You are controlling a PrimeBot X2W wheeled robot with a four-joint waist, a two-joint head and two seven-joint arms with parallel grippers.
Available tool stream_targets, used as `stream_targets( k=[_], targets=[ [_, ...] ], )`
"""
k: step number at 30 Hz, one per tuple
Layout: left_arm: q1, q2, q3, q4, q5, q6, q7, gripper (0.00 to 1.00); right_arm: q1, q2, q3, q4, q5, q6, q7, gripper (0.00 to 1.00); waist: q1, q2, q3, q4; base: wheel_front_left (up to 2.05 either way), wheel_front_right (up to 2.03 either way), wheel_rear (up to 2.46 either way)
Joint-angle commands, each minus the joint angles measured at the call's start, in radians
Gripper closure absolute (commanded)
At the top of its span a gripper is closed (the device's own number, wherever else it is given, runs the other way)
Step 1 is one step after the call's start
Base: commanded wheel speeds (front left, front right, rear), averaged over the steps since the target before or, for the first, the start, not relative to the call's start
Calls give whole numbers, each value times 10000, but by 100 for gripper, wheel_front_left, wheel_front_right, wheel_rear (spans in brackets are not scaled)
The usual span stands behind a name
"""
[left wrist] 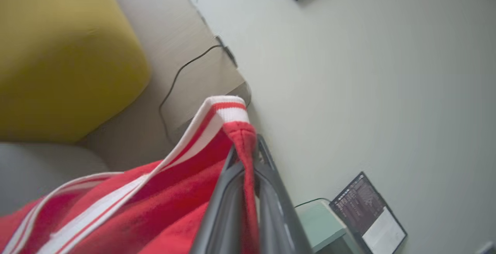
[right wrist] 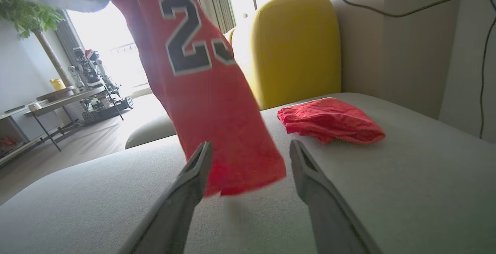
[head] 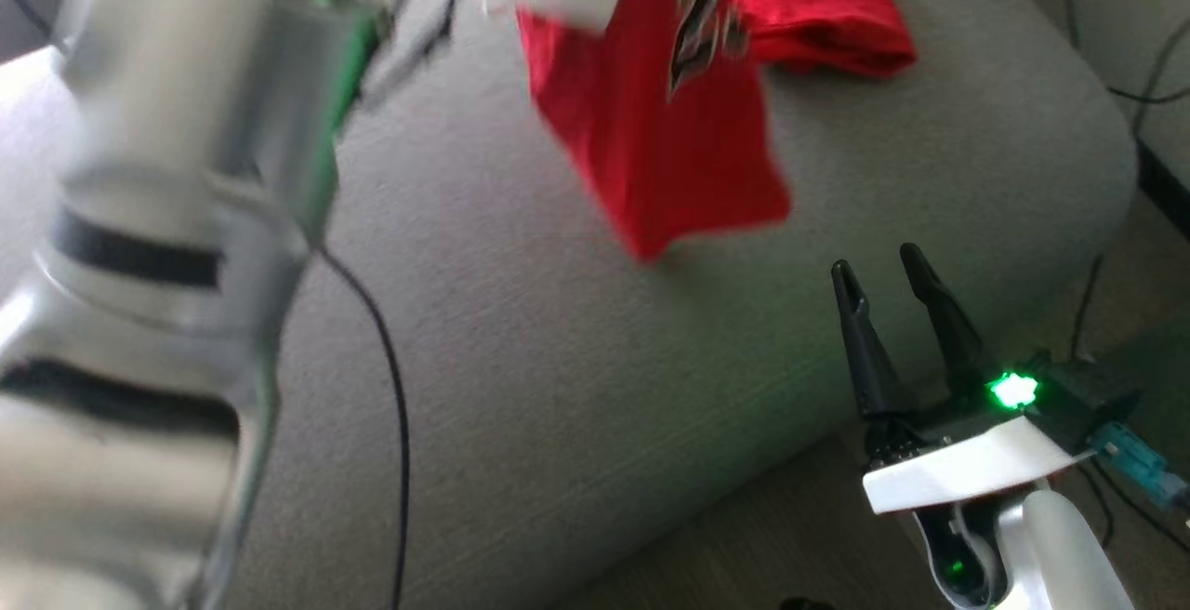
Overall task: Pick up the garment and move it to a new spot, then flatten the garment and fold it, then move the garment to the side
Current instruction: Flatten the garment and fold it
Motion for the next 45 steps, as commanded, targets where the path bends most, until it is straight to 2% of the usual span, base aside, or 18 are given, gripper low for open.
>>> stream_targets(
  k=[1,5,8,13,14,15,17,18,22,23,25,26,27,30,34,38,40,45],
  targets=[
    [-1212,249,316,-226,-264,-83,-406,100,-92,-62,248,-360,66,-2,-94,0,0,0,-144,-227,0,0,0],
    [-2163,243,110,563,-394,-70,-1477,100,-36,-62,159,-467,31,-2,-94,0,0,0,-240,-224,0,0,0],
    [-1963,378,187,1573,-102,277,-2104,100,42,-62,72,-549,-59,-2,-94,0,0,0,-337,-13,0,0,0],
    [-238,1521,353,3114,312,577,-2870,100,70,-62,177,-643,-177,-2,-94,0,0,0,-371,436,0,0,0],
    [-238,1521,353,3114,312,577,-2870,100,70,-62,177,-643,-177,-2,-94,0,0,0,-371,436,0,0,0],
    [603,2102,500,3720,411,523,-3189,100,61,-62,271,-655,-222,-2,-94,0,0,0,-341,588,0,0,0],
    [1324,2637,711,4305,418,417,-3395,100,55,-62,378,-670,-277,-2,-94,0,0,0,-279,718,0,0,0],
    [1324,2637,711,4305,418,417,-3395,100,55,-62,378,-670,-277,-2,-94,0,0,0,-279,718,0,0,0],
    [2300,3376,1059,5139,338,-74,-3578,100,31,-62,578,-671,-405,-2,-94,0,0,0,-92,928,0,0,0],
    [2475,3489,1054,5287,320,-219,-3485,98,32,-62,601,-669,-441,-2,-94,0,0,0,-49,993,0,0,0],
    [2732,3696,909,5520,381,-483,-3186,54,23,-62,640,-655,-520,-2,-94,0,0,0,29,1134,0,0,0],
    [2828,3775,862,5605,407,-580,-3103,9,9,-62,667,-644,-550,-2,-94,0,0,0,59,1205,0,0,0],
    [2905,3858,797,5676,458,-676,-3034,0,-9,-62,710,-621,-577,-2,-94,0,0,0,88,1273,0,0,0],
    [3060,4216,387,5750,996,-1019,-3229,0,-108,-62,923,-447,-577,-2,-94,0,0,0,161,1451,0,0,0],
    [3311,4899,-631,5428,2481,-1654,-3754,0,-460,-62,1312,156,-451,-2,-94,0,0,0,266,1633,0,0,0],
    [3807,5109,-298,4426,3405,-1953,-3973,0,-821,-62,1465,490,-192,-2,-94,0,0,0,391,1944,0,0,0],
    [4379,4983,479,3345,4056,-1981,-3979,0,-845,-62,1409,531,-163,-2,-94,0,0,0,464,2101,0,0,0],
    [7063,3991,1979,362,5906,-1940,-3983,0,-777,-62,1270,529,-122,-2,-94,0,0,0,658,2245,0,0,0]
  ],
)
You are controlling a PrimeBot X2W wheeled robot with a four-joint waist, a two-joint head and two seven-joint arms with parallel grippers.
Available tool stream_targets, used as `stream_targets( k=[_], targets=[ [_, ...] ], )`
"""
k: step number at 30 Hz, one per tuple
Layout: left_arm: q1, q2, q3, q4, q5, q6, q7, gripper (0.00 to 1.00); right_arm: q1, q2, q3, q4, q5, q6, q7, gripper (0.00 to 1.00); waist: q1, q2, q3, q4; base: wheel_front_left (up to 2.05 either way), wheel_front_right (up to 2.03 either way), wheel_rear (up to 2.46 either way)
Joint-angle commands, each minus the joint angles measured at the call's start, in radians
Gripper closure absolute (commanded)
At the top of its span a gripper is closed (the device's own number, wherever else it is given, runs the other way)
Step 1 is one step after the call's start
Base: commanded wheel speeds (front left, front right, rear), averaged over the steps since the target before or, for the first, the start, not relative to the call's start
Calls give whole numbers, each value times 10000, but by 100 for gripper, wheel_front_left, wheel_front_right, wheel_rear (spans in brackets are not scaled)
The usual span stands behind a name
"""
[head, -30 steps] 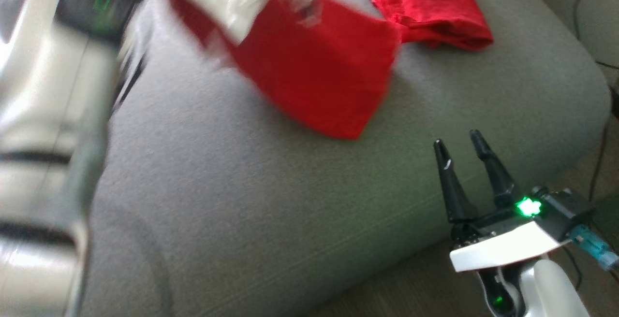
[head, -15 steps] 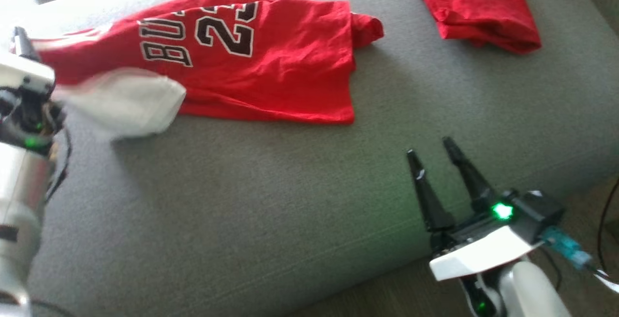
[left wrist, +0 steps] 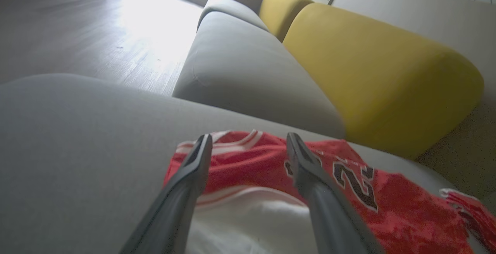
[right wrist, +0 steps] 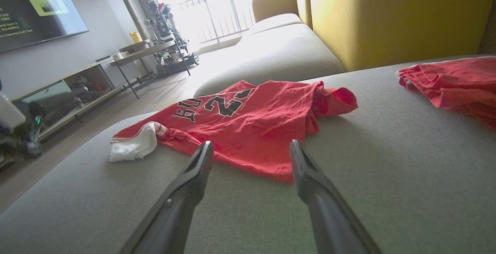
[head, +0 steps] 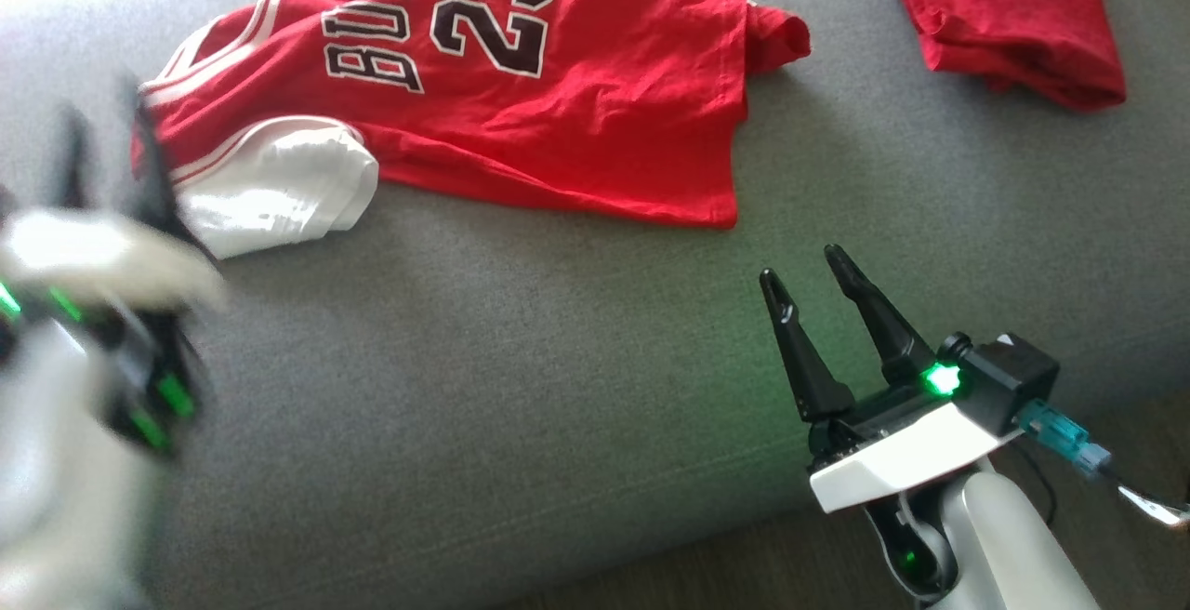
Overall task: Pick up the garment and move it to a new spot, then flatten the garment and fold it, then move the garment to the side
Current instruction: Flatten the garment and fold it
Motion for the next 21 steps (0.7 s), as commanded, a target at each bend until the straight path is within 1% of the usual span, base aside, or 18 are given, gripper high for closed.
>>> stream_targets(
  k=[1,4,7,9,12,15,18,19,20,21],
  targets=[
    [980,-69,605,-1083,816,150,-46,0,-141,-54,136,-325,79,-2,-94,0,0,0,136,19,0,0,0],
    [2513,-620,514,-1812,1519,212,-47,0,-193,-54,83,-373,119,-2,-94,0,0,0,251,-33,0,0,0],
    [3168,-927,513,-1618,1571,256,-48,0,-249,-54,15,-406,145,-2,-94,0,0,0,340,-68,0,0,0],
    [3143,-1015,752,-1353,1568,221,-48,0,-296,-54,33,-410,153,-2,-94,0,0,0,394,-114,0,0,0],
    [2808,-1081,1247,-906,1636,47,-48,0,-360,-54,94,-418,165,-2,-94,0,0,0,472,-221,0,0,0],
    [2404,-1165,1709,-435,1670,-225,-48,0,-391,-54,88,-437,176,-2,-94,0,0,0,534,-328,0,0,0],
    [2010,-1211,1817,421,1569,-470,-32,0,-390,-54,112,-443,176,-2,-94,0,0,0,562,-442,0,0,0],
    [2010,-1211,1817,421,1569,-470,-32,0,-390,-54,112,-443,176,-2,-94,0,0,0,562,-442,0,0,0],
    [1852,-1218,1854,746,1484,-526,8,0,-388,-54,117,-441,170,-2,-94,0,0,0,569,-480,0,0,0],
    [1538,-1251,1971,1464,1168,-663,308,0,-389,-54,114,-443,164,-2,-94,0,0,0,589,-561,0,0,0]
  ],
)
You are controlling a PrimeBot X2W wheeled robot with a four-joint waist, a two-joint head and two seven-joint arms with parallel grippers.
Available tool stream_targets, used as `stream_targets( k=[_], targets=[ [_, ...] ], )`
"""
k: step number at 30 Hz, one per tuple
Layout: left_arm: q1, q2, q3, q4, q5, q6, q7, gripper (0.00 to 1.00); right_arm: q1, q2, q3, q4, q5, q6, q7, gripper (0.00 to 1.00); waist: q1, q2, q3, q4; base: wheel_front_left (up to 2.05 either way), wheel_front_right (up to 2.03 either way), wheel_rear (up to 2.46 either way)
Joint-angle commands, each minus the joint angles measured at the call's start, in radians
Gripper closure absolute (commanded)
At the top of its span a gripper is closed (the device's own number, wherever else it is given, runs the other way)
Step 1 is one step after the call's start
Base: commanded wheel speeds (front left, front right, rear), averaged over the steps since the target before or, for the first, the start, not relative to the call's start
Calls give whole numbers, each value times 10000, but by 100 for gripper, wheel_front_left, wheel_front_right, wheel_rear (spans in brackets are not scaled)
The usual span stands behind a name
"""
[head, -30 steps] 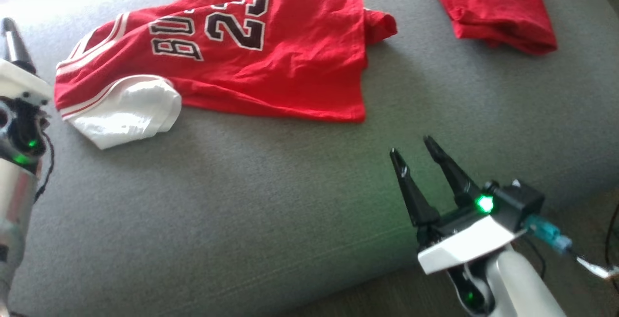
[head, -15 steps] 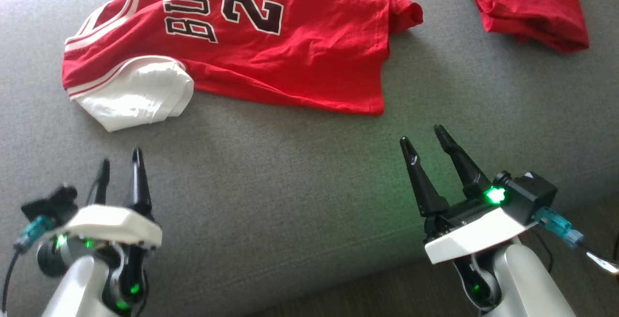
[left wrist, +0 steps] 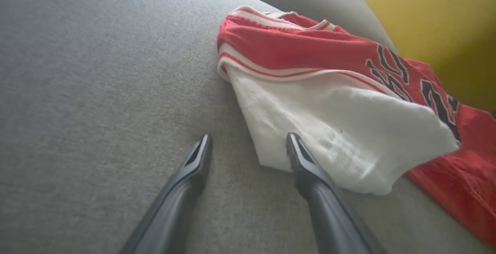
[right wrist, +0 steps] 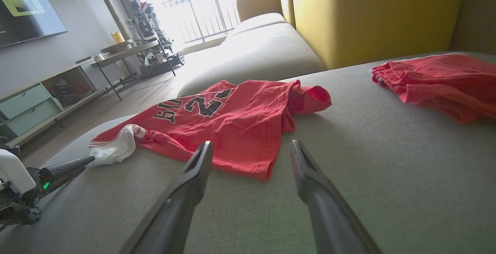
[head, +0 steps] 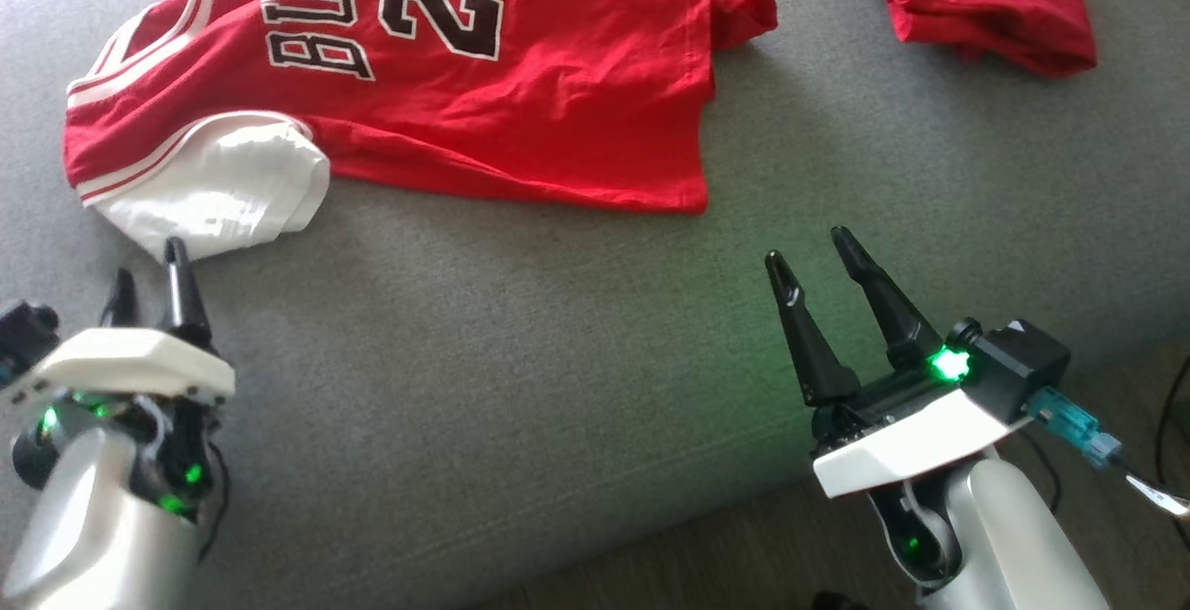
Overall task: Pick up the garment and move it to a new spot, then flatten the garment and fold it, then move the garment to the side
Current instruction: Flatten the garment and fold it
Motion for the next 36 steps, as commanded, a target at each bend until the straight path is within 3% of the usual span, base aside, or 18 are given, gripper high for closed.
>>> stream_targets(
  k=[1,3,4,5,6,12,18,22,27,31,34,36],
  targets=[
    [-479,215,412,49,-109,-43,160,0,-181,-52,199,-344,63,-2,-94,0,0,0,17,-46,0,0,0],
    [-757,85,480,399,-409,-262,374,0,-181,-52,165,-365,64,-2,-94,0,0,0,28,-77,0,0,0],
    [-875,69,506,490,-486,-387,364,31,-183,-52,149,-375,63,-2,-94,0,0,0,35,-82,0,0,0],
    [-970,30,553,552,-606,-554,342,96,-184,-52,137,-383,64,-2,-94,0,0,0,39,-83,0,0,0],
    [-1033,-13,579,605,-728,-714,359,100,-186,-52,125,-389,64,-2,-94,0,0,0,38,-78,0,0,0],
    [-988,-161,485,188,-1016,-1179,315,100,-93,-52,63,-454,131,-2,-94,0,0,0,-86,165,0,0,0],
    [-193,-200,632,-1458,-1460,-1199,518,100,30,-52,78,-408,157,-2,-94,0,0,0,-386,430,0,0,0],
    [664,-145,932,-3350,-1909,-627,1092,100,95,-52,100,-373,182,-2,-94,0,0,0,-545,482,0,0,0],
    [1671,132,1251,-5982,-2473,744,2535,100,134,-52,92,-361,180,-2,-94,0,0,0,-559,505,0,0,0],
    [1923,691,1151,-6189,-2159,1575,3370,100,10,-52,148,-408,220,-2,-94,0,0,0,-376,427,0,0,0],
    [1536,1024,912,-5450,-1616,1546,3270,100,-104,-52,145,-483,246,-2,-94,0,0,0,-175,404,0,0,0],
    [1239,1215,777,-4788,-1045,1437,2738,49,-151,-52,188,-494,235,-2,-94,0,0,0,-68,368,0,0,0]
  ],
)
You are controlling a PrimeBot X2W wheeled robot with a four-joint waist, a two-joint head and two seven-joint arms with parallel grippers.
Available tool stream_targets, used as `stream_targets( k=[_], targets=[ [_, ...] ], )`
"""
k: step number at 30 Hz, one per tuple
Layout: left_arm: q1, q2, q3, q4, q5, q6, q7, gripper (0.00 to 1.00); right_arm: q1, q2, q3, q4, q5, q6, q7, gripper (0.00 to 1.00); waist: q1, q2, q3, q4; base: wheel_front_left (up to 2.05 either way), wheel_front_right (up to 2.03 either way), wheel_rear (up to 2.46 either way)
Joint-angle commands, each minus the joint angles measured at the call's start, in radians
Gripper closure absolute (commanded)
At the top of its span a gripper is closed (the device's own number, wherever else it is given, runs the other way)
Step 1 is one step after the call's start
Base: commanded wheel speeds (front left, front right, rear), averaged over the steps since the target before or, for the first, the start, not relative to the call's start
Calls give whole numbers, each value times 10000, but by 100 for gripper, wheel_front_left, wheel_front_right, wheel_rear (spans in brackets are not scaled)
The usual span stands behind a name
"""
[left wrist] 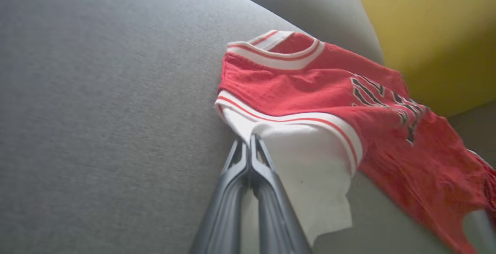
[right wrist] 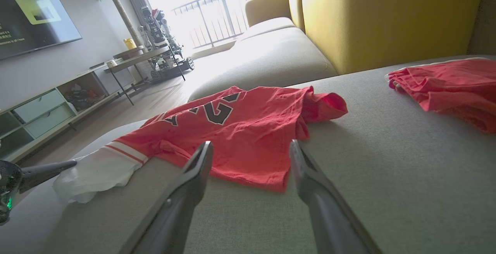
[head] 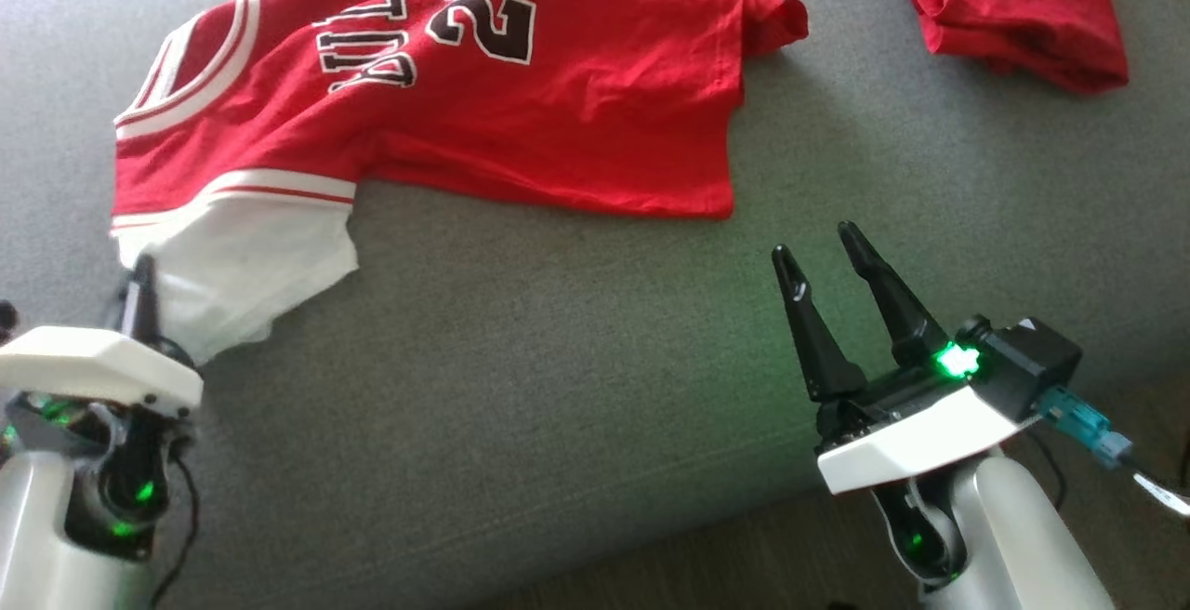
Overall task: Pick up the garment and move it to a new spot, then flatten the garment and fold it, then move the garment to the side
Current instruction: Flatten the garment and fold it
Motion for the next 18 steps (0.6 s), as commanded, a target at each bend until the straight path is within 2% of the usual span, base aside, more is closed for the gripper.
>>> stream_targets(
  k=[1,5,10,18],
  targets=[
    [-819,378,405,289,469,-88,-710,0,-235,-52,308,-370,44,-2,-94,0,-1,0,157,-68,0,0,0],
    [-958,254,414,847,944,-489,-2102,0,-173,-52,186,-405,60,-2,-94,0,-1,0,277,-34,0,0,0],
    [-425,203,287,775,1600,-700,-3101,0,-70,-52,103,-387,66,-2,-94,0,-1,0,269,139,0,0,0],
    [1547,-844,-30,4,2060,-798,-3433,0,-16,-52,118,-396,202,-2,-94,0,-1,0,115,493,0,0,0]
  ],
)
